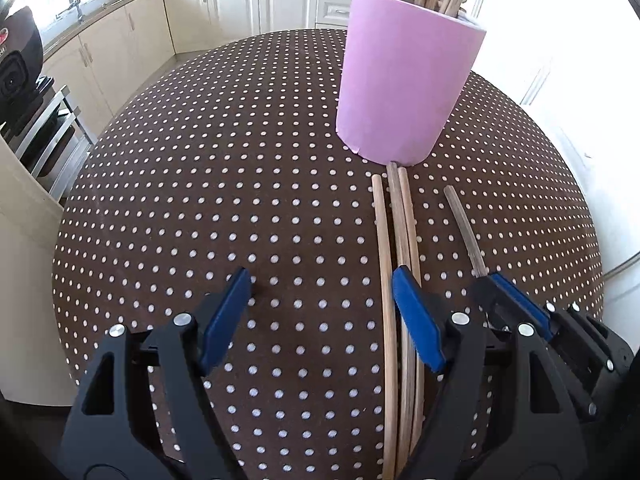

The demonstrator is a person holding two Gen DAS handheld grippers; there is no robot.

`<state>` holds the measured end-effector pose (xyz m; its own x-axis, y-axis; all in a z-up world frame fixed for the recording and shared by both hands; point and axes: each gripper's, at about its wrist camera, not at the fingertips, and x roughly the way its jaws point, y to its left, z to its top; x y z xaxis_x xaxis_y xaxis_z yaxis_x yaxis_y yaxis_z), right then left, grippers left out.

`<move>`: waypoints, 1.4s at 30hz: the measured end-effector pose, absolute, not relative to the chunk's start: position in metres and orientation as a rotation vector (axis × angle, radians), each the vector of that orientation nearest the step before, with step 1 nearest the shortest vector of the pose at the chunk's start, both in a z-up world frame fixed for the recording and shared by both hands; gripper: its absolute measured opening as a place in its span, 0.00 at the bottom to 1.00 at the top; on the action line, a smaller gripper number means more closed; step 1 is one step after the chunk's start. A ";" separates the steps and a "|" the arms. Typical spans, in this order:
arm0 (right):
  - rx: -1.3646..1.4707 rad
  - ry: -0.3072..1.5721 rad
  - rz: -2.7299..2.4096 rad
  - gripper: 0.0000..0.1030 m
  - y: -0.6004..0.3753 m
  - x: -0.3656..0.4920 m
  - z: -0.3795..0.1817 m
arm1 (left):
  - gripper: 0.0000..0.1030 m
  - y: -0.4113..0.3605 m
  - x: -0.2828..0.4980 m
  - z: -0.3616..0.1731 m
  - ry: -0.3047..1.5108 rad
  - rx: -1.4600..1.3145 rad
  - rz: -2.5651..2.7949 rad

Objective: Organize utensils
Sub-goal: 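Close the left tool on a wooden chopstick while the right tool holds its chopstick, then lift both held chopsticks upright and carry them over the pink cup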

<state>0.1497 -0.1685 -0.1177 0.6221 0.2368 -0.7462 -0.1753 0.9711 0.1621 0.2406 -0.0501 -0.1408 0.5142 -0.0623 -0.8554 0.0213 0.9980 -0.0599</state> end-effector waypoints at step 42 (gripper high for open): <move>0.203 0.767 0.330 0.04 -0.185 0.166 -0.081 | 0.06 0.016 0.204 -0.110 0.742 -0.106 -0.187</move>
<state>0.1659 -0.1852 -0.0807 0.6726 0.3638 -0.6444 -0.2175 0.9295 0.2977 0.2040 0.0159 -0.1096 0.7218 -0.2064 -0.6606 0.1313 0.9780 -0.1620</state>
